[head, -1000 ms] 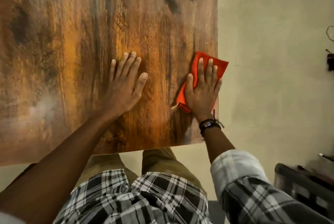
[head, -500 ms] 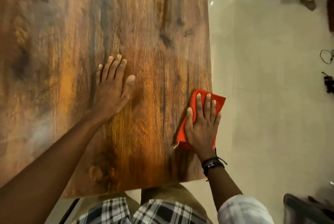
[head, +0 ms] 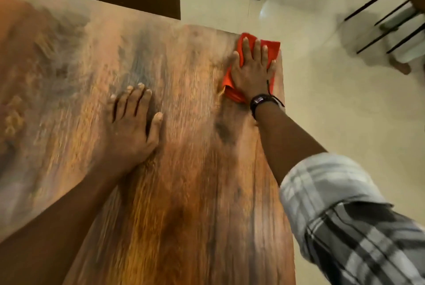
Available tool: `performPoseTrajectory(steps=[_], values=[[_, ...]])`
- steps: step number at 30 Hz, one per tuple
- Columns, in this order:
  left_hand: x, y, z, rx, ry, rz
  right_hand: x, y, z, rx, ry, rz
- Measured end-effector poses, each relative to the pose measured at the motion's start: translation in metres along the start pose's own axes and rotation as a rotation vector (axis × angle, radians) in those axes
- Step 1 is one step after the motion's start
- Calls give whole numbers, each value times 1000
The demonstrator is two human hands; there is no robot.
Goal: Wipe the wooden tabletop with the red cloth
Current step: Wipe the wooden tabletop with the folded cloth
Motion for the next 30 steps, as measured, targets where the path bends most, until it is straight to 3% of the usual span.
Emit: performPoseTrajectory(steps=[5,8,11,16,19,22,26,30], values=[[-5,-2,-2,6,-4,-49,-119,-32,-2,-67,205,51],[-5,-1,-3,0,-3,-29,-150,-40,11,-82,308,62],[-4,1,-3,4,-9,-34,-126,-30,-5,-101,252,9],[-4,-1,-4,-2,-9,-24,-3,9,-59,-2,-31,-33],[-3,-1,-3,1,-9,-17,35,20,-44,23,-54,-47],[-3,1,-3,-4,-16,8,37,4,10,20,30,-31],[1,6,-5,50,-13,107,33,-21,150,12,220,-16],[-5,11,4,148,11,346,23,-46,299,-122,561,81]])
Point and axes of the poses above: each hand's wrist, its own z-axis away from the middle knuckle, its own y-axis out of the back of the hand, x = y × z, the point moved 4 cm from there along -z, towards the middle knuckle, and after that the axes turned 13 degrees about -y, right-handed, at the moved point
